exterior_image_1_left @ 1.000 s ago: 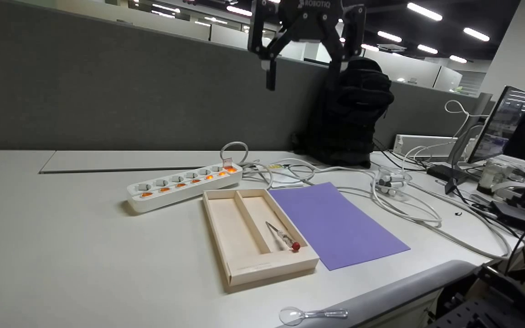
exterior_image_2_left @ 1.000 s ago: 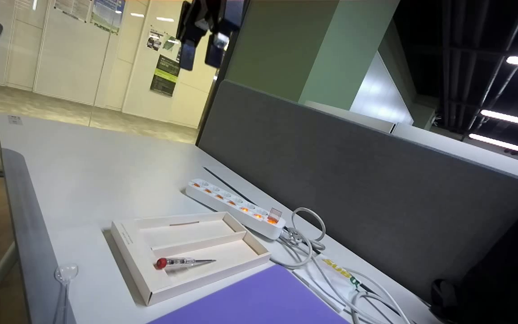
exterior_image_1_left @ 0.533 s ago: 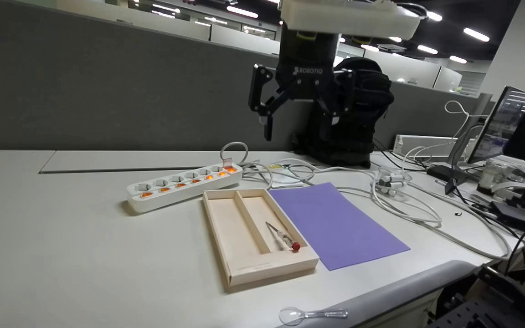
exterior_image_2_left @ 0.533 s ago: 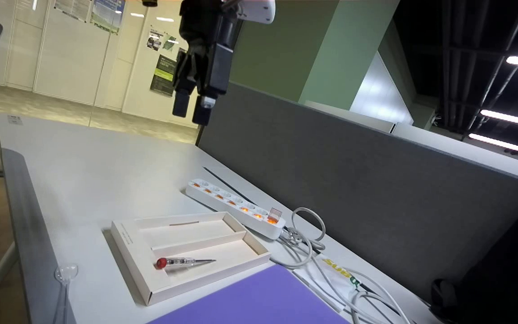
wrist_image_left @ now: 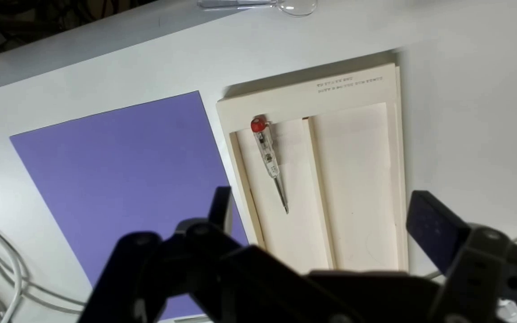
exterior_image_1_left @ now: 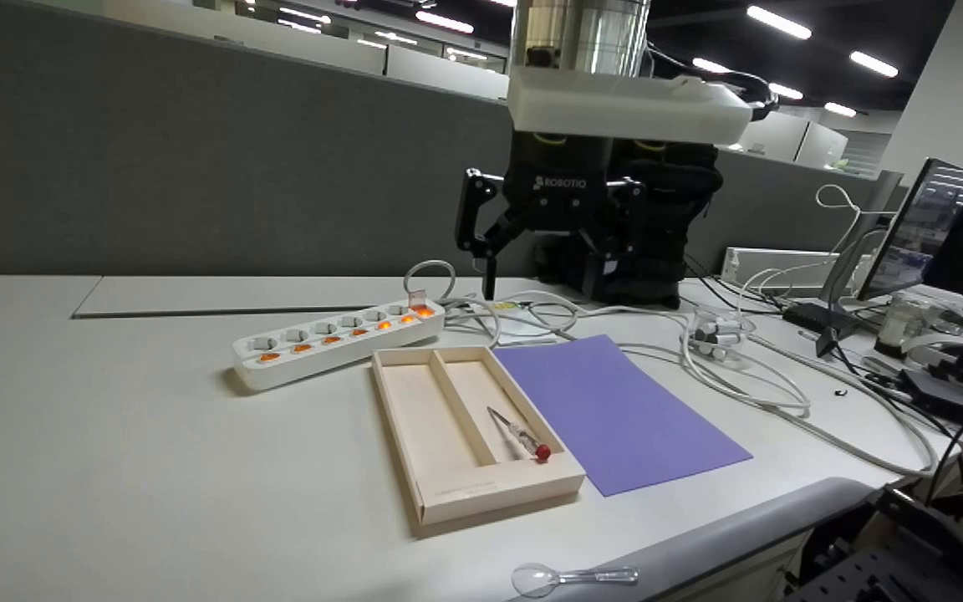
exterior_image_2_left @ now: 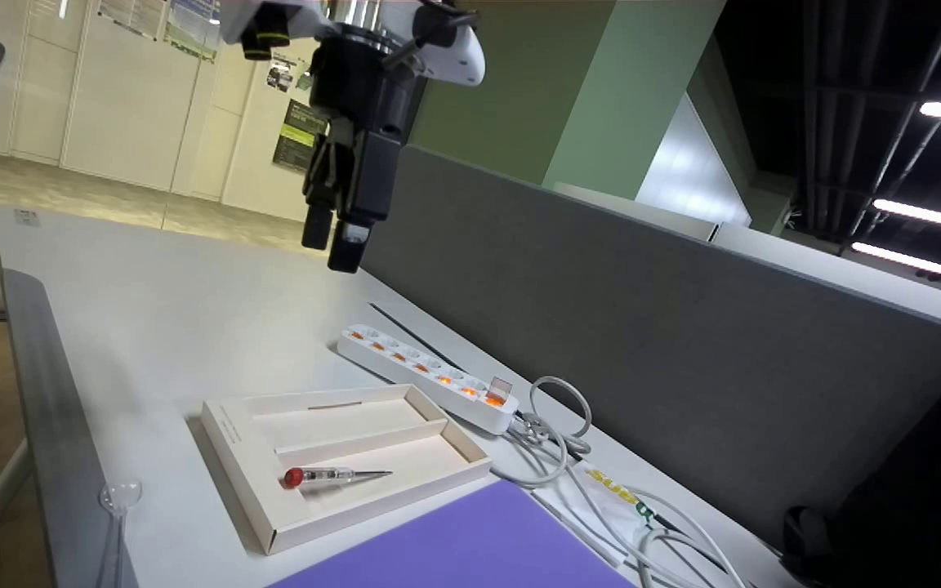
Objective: Move the screwdriver from the cardboard box and put it on the purple paper
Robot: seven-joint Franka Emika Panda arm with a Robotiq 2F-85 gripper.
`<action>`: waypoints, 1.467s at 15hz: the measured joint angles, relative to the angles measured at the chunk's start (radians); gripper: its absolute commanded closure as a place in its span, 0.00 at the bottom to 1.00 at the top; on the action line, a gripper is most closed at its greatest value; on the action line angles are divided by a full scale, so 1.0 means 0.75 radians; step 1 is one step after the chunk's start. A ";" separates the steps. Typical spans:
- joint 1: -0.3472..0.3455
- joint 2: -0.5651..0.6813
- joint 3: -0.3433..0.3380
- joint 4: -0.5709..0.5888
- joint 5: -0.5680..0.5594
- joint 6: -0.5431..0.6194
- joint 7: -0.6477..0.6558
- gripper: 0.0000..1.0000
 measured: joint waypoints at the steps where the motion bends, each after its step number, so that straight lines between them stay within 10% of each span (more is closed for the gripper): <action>1: 0.000 0.000 0.000 0.000 0.000 0.000 0.001 0.00; 11: 0.021 0.200 -0.206 -0.031 0.132 0.143 -0.362 0.00; 22: 0.047 0.443 -0.226 -0.030 0.062 0.243 -0.358 0.00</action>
